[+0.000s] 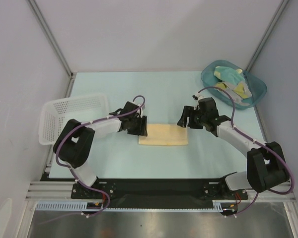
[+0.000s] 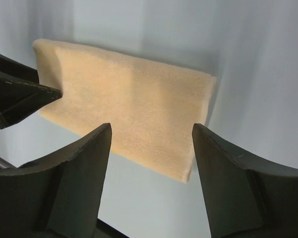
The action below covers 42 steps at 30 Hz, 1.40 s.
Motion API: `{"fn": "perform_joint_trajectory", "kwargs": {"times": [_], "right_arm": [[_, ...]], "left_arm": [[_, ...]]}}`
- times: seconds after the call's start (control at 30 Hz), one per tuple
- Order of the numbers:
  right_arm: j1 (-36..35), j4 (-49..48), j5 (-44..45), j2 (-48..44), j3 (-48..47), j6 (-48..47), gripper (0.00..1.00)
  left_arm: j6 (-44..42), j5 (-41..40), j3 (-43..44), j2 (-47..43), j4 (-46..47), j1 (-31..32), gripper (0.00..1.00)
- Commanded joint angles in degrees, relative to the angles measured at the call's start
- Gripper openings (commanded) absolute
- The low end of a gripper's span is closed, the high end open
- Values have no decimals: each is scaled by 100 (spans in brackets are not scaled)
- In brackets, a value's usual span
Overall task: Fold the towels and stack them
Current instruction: Neatly place the folded towel into the bin
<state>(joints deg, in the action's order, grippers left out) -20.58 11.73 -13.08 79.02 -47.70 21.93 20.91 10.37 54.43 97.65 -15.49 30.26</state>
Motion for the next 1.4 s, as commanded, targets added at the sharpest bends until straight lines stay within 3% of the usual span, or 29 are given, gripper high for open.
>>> {"fn": "perform_joint_trajectory", "kwargs": {"times": [0.0, 0.1, 0.2, 0.3, 0.33, 0.37, 0.47, 0.9, 1.37], "right_arm": [[-69, -21, -37, -186, 15, -66, 73], [-95, -4, -19, -229, 24, -84, 77], [-165, -39, -10, -317, 68, -66, 82], [-210, -21, -1, -370, 77, -49, 88], [-210, -4, -1, -414, 86, -58, 90], [-218, 5, 7, -449, 103, -58, 93], [-219, 84, 77, -624, 121, -40, 100], [-210, 330, 376, -968, 51, -22, 100], [-113, 436, 359, -731, -81, -216, 100]], "left_arm": [[247, -88, -38, 202, 90, 208, 55], [343, -306, 41, 290, -68, 339, 50], [510, -587, 181, 413, -270, 410, 38], [668, -598, 331, 492, -385, 445, 15], [713, -641, 427, 501, -507, 446, 2], [739, -676, 489, 475, -612, 454, 0], [731, -992, 796, 265, -1183, 463, 0], [318, -2837, 2587, 17, -3986, 419, 0], [-218, -4101, 3872, -17, -5236, -652, 0]]}}
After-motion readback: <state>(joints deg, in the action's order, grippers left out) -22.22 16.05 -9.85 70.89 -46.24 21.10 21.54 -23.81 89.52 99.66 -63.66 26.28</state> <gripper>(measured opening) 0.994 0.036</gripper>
